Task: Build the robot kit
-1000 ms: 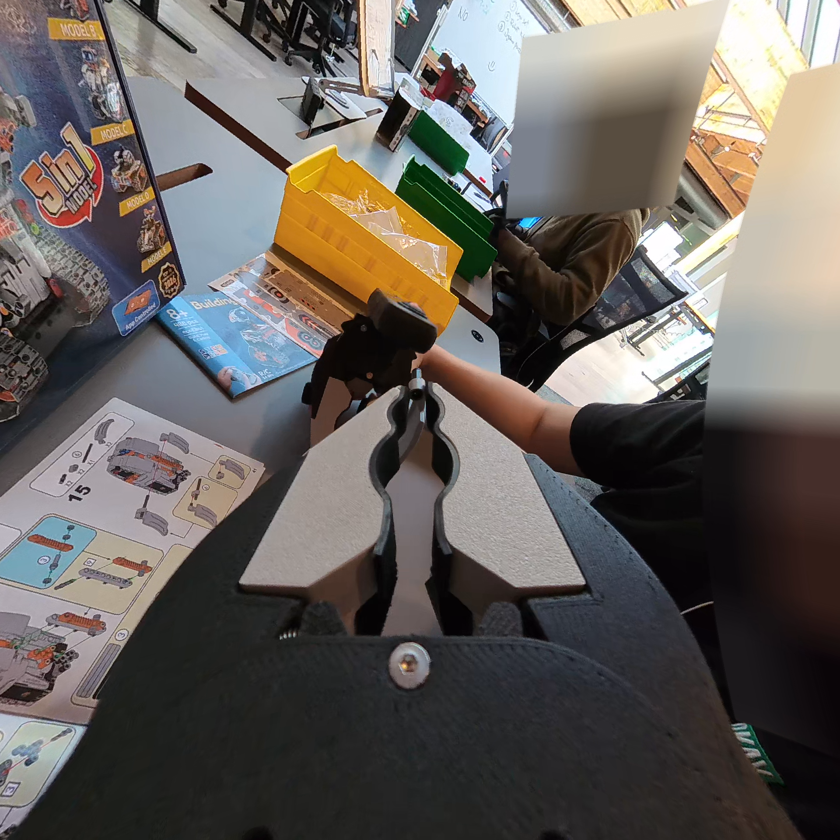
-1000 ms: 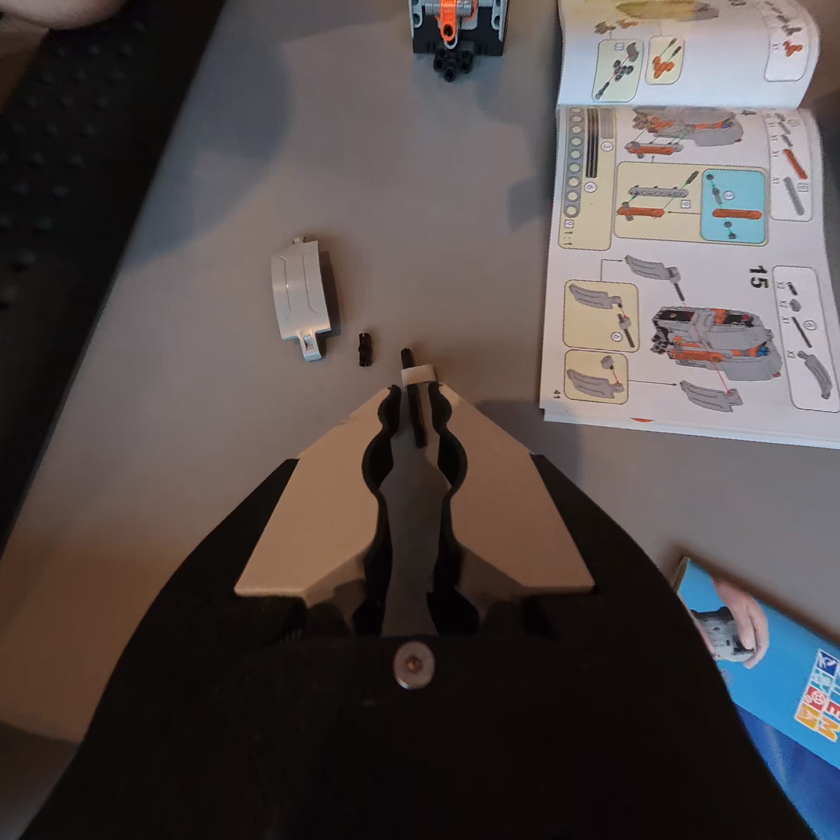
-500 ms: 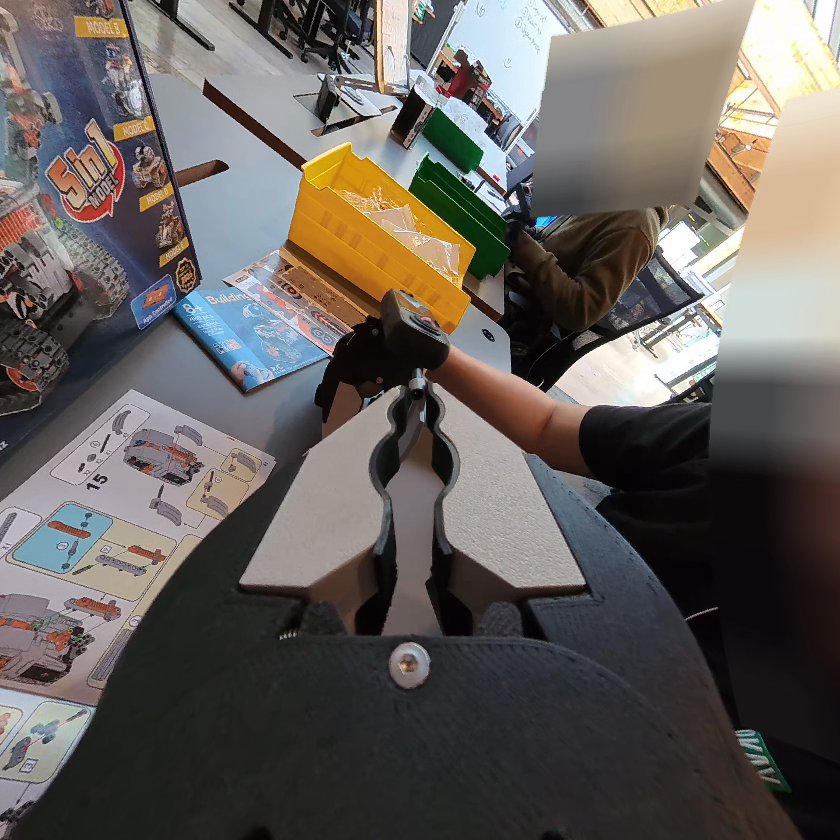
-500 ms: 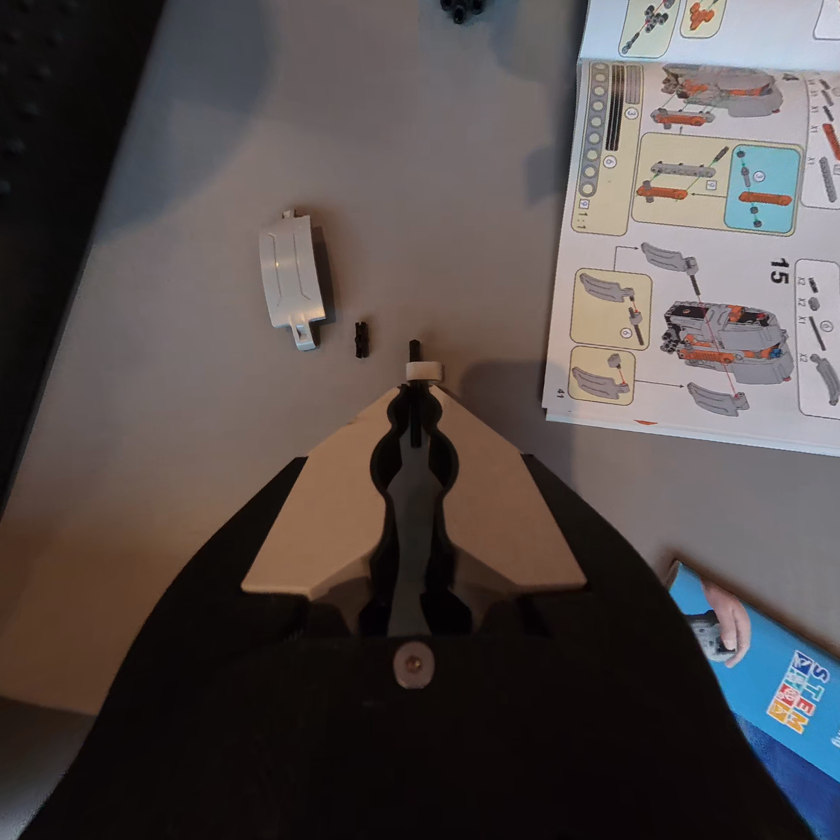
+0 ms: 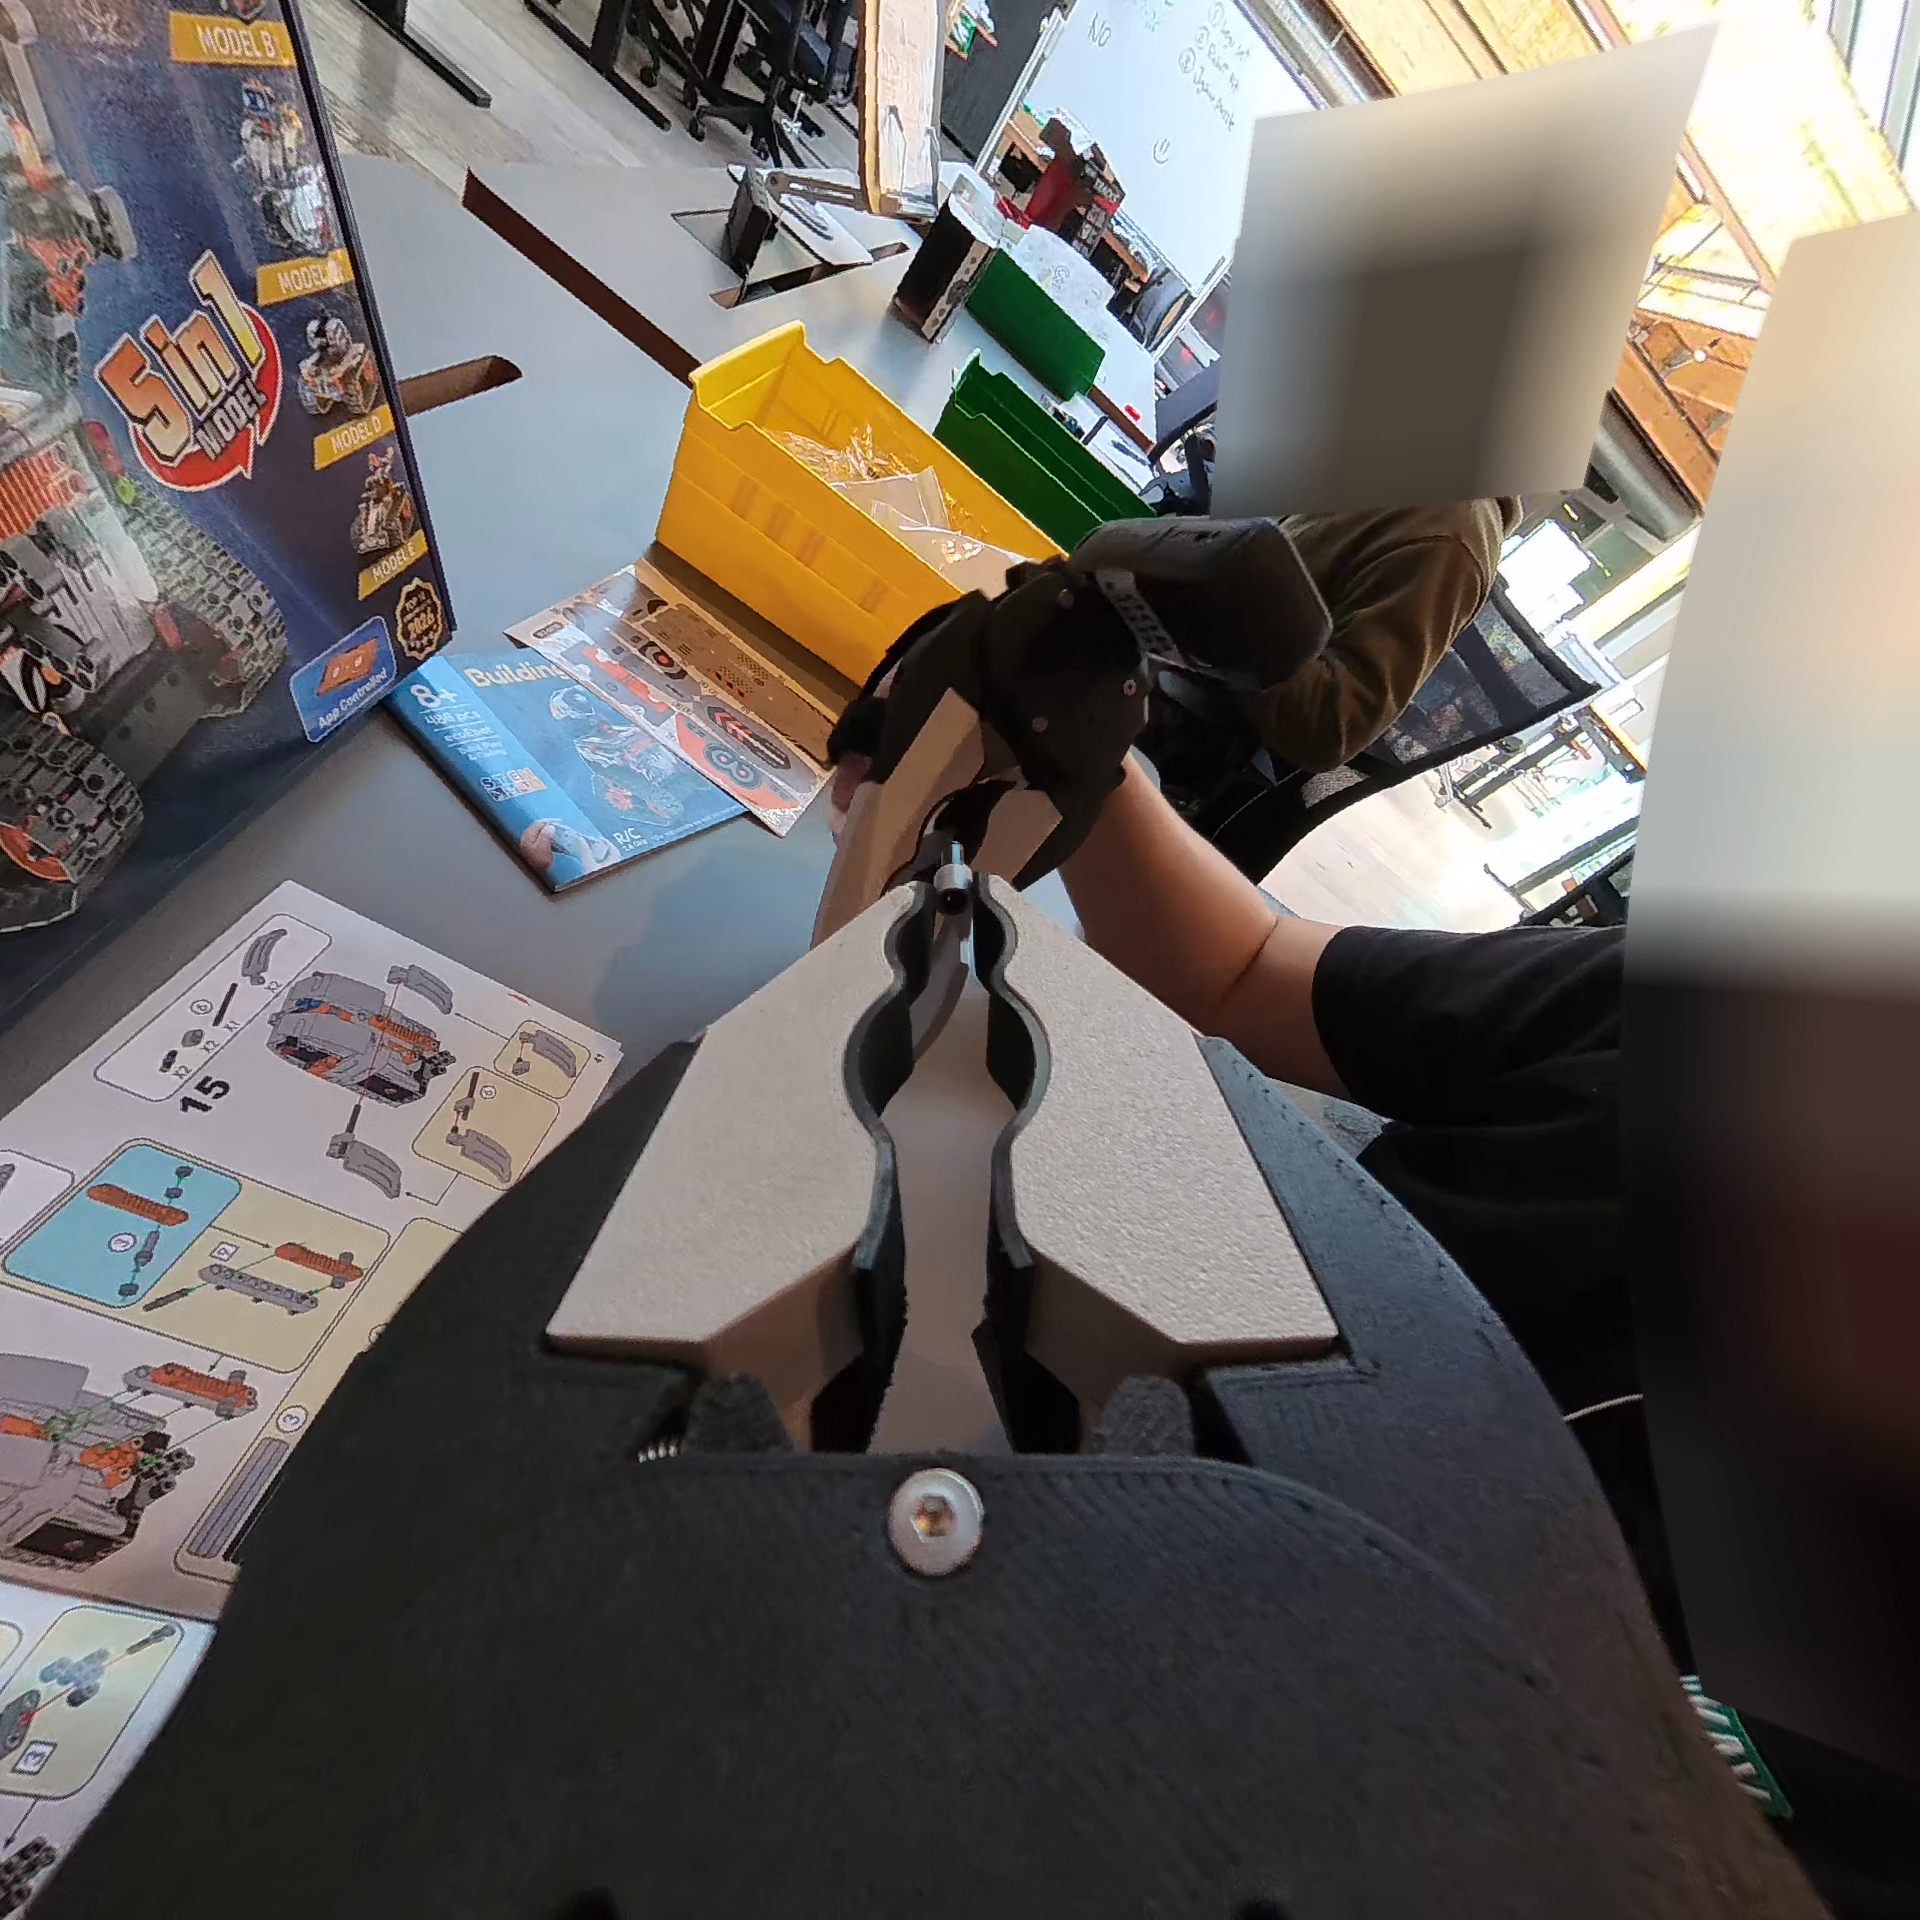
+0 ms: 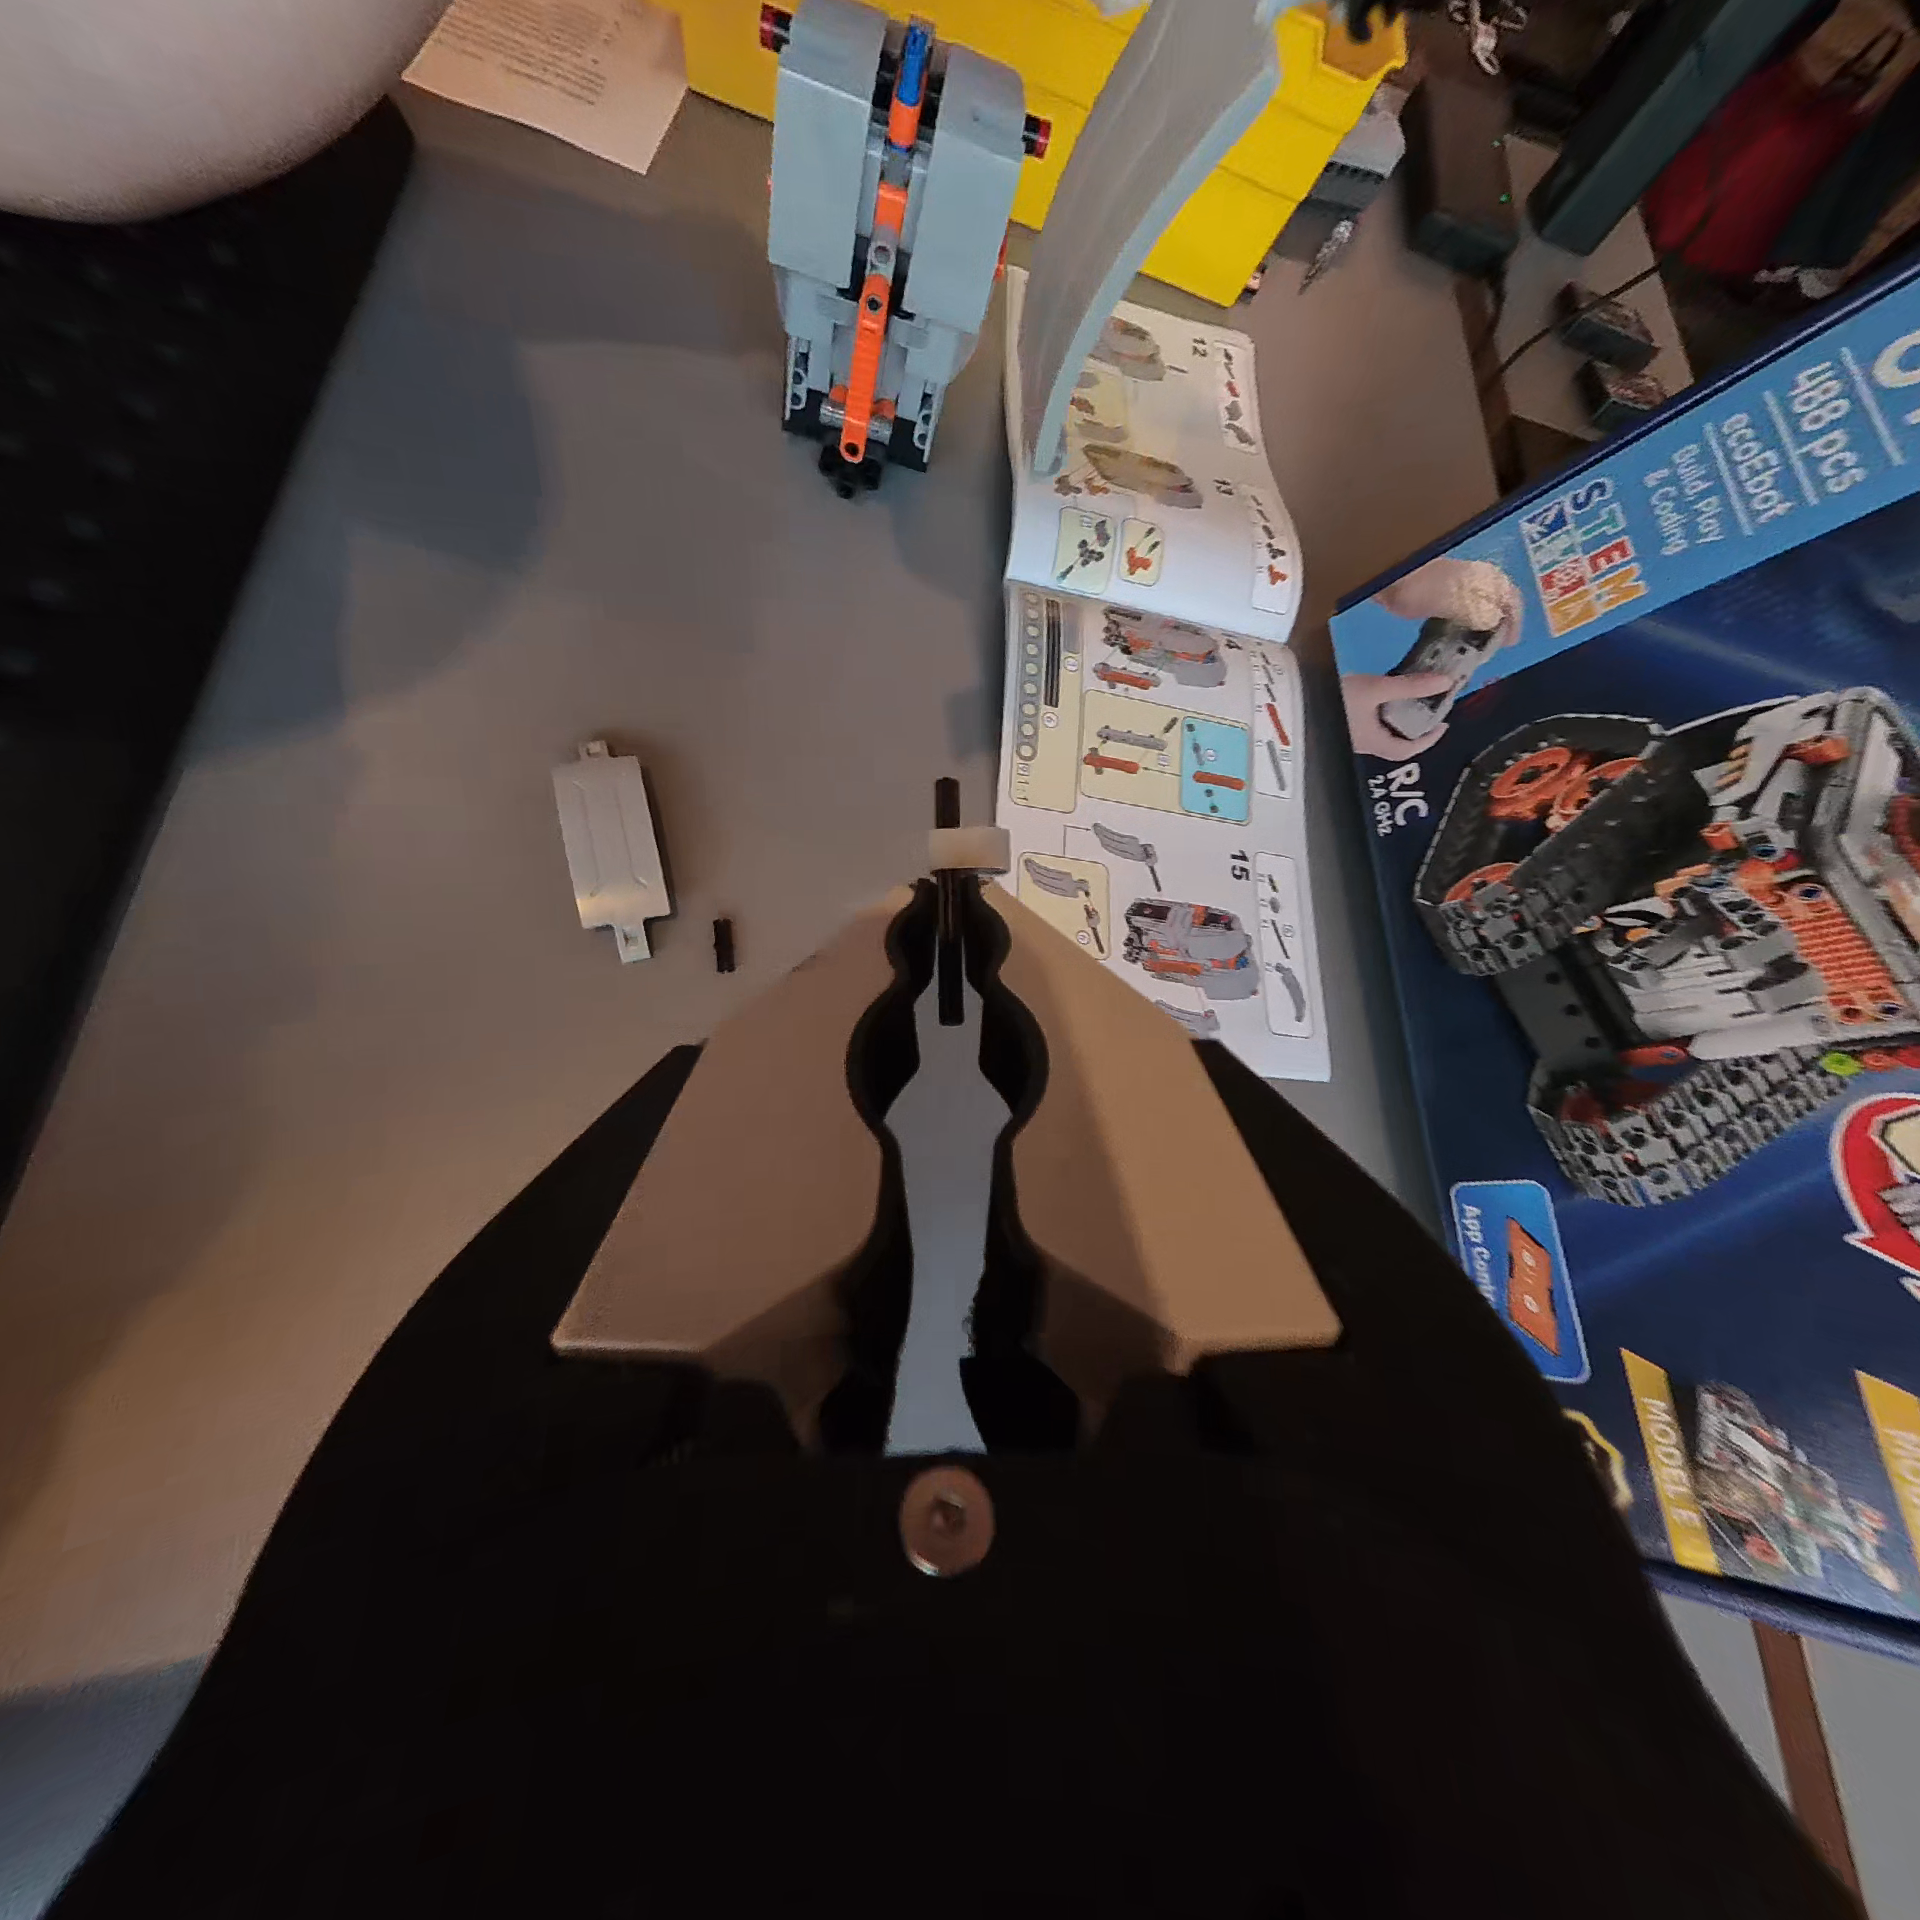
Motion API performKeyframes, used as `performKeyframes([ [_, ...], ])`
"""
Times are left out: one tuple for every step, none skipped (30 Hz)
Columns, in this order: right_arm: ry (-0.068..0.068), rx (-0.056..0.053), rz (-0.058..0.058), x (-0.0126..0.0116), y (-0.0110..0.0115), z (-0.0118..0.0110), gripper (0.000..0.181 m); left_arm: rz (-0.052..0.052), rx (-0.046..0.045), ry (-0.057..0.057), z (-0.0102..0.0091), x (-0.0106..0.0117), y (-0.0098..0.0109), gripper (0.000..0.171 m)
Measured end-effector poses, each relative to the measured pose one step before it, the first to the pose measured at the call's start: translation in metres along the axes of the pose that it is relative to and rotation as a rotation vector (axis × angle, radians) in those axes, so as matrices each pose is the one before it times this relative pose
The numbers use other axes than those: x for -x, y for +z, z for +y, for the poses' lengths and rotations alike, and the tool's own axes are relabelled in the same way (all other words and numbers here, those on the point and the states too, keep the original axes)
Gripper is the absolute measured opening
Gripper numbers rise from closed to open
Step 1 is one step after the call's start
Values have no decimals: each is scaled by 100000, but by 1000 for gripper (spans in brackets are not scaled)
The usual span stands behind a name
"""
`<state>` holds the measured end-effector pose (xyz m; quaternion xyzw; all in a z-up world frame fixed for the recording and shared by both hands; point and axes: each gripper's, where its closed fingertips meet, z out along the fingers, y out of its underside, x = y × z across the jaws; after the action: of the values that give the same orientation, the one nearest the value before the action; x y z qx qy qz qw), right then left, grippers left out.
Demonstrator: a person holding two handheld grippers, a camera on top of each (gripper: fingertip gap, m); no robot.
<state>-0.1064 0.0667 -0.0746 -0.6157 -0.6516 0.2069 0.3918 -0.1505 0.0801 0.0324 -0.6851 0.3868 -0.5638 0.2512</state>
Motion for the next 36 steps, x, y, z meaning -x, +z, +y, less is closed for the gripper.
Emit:
performKeyframes([
  [-166,-62,1127,-160,-298,-181,3,-194,4,-305,14,80,29,5],
  [232,-669,1179,-199,-315,-265,3,-321,-103,-179,7,99,28,5],
  [354,-1202,940,-168,-304,-345,3,-323,-66,-48,-8,82,28,5],
  [432,-1473,817,-151,-305,-369,3,-117,143,-55,22,43,34,5],
  [555,-1364,997,-199,-303,-355,3,152,340,-34,48,-3,50,5],
  [607,-1279,833,-169,-286,-340,3,306,530,78,77,-59,86,5],
  [759,-1543,225,-74,-267,-369,3,243,749,212,95,-57,108,5],
  [1048,-1886,-48,-51,-252,-430,3,18,741,368,91,-37,127,5],
  [1196,-1650,458,-123,-239,-405,3,-96,526,420,51,-24,139,5],
  [1130,-1378,410,-126,-212,-349,3,-5,436,281,45,-18,139,5],
  [1152,-1178,-123,-31,-202,-309,3,115,554,199,54,-28,161,5],
  [1231,-944,-291,-2,-163,-252,3,161,687,243,93,-41,147,5],
  [930,-887,-37,-35,-132,-224,3,144,665,245,81,-44,146,5],
  [734,-952,-140,-8,-114,-226,3,153,508,236,50,-42,134,5],
  [647,-852,-329,10,-100,-201,3,138,341,292,25,-54,113,5],
  [596,-764,-495,40,-71,-188,3,-2,214,314,16,-31,93,5],
  [597,-729,-504,37,-66,-152,2,-96,80,273,-4,7,51,5],
  [606,-279,-265,0,-41,-72,3,-74,-57,198,-22,-5,29,4],
  [398,18,-34,-38,-35,0,3,-9,-153,127,-31,0,-14,5],
  [181,91,-23,-28,-23,30,3,-20,-236,71,-47,2,-41,4],
  [242,-101,-234,-4,-7,4,3,-114,-363,56,-60,11,-73,4],
  [352,-226,-26,-38,-10,-17,3,-215,-562,126,-84,27,-100,4],
  [287,-135,-34,-29,-1,-15,3,-249,-678,169,-113,11,-118,4],
  [143,-99,-115,-3,14,-12,3,-172,-594,130,-95,3,-121,4],
  [-33,46,-34,-2,16,20,3,-120,-409,75,-68,-3,-112,4],
  [-92,157,42,-14,26,27,3,-141,-300,83,-45,-4,-97,4],
  [-84,72,128,-19,17,10,3,-103,-299,127,-48,-6,-87,4],
  [20,76,23,-16,21,12,3,-63,-284,92,-55,-16,-59,4],
  [108,89,-140,11,11,18,3,-53,-156,68,-27,-9,-44,4],
  [43,-112,-151,14,10,-15,3,-50,17,103,0,-13,-14,4],
  [54,-164,-130,5,-17,-17,3,-2,125,130,15,-27,-1,4],
  [171,-349,-354,42,-17,-47,3,95,169,136,24,-36,17,5],
  [328,-362,-302,23,-29,-39,3,115,258,134,28,-31,20,5],
  [351,-403,-391,27,-29,-31,3,67,248,121,29,-34,31,5],
  [397,-421,-393,23,-17,-38,3,103,127,86,17,-28,31,5],
  [388,-185,-227,-6,-10,-5,3,139,96,41,8,-27,33,5],
])
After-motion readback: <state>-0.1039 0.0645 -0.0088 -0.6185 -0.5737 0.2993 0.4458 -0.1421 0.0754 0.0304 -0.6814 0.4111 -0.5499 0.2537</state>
